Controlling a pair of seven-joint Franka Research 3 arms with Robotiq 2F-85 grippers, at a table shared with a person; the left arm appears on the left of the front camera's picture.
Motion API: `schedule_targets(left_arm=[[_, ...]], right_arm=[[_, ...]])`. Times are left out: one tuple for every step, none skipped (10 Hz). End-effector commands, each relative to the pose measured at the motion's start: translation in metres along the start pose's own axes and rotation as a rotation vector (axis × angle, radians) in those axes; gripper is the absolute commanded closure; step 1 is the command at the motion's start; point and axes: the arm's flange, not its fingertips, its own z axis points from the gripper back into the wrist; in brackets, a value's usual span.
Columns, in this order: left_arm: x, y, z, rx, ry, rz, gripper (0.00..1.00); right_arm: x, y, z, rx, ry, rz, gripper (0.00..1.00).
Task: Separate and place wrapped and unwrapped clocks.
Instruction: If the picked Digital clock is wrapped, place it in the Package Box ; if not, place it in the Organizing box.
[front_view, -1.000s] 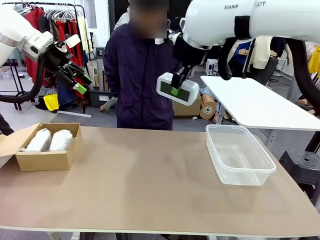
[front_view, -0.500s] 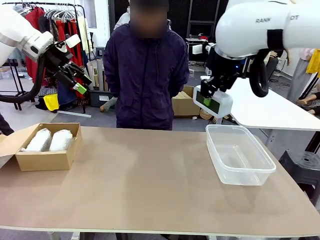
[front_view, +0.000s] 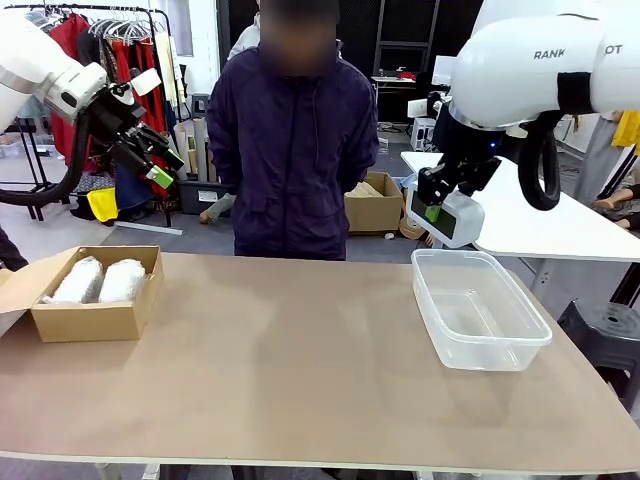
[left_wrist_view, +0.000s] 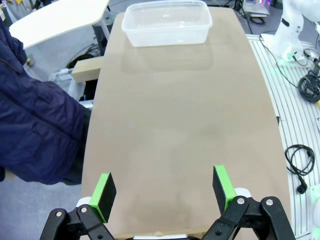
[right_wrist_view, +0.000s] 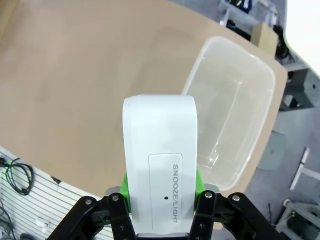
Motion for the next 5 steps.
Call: schedule_targets(left_arm=[[0.0002, -0.0012, 0.0018, -0.007, 0.004, -0.017, 0.0], [0.0002, -0.0012, 0.0018, -0.007, 0.004, -0.017, 0.0], [0.0002, -0.0012, 0.0018, -0.007, 0.004, -0.017, 0.0], [0.0002, -0.0012, 0.0018, -0.007, 0.004, -0.017, 0.0], [0.0002, -0.0012, 0.0018, -0.007, 0.004, -0.017, 0.0]], right_arm=[[0.0054, 0.0003, 0.004, 0.004, -0.01, 0.003, 1.0], [0.0054, 0.0003, 0.004, 0.004, -0.01, 0.003, 1.0], [0.0054, 0.0003, 0.004, 0.004, -0.01, 0.003, 1.0], [0.0054, 0.0003, 0.004, 0.004, -0.01, 0.003, 1.0], [0.0054, 0.0003, 0.004, 0.004, -0.01, 0.003, 1.0]])
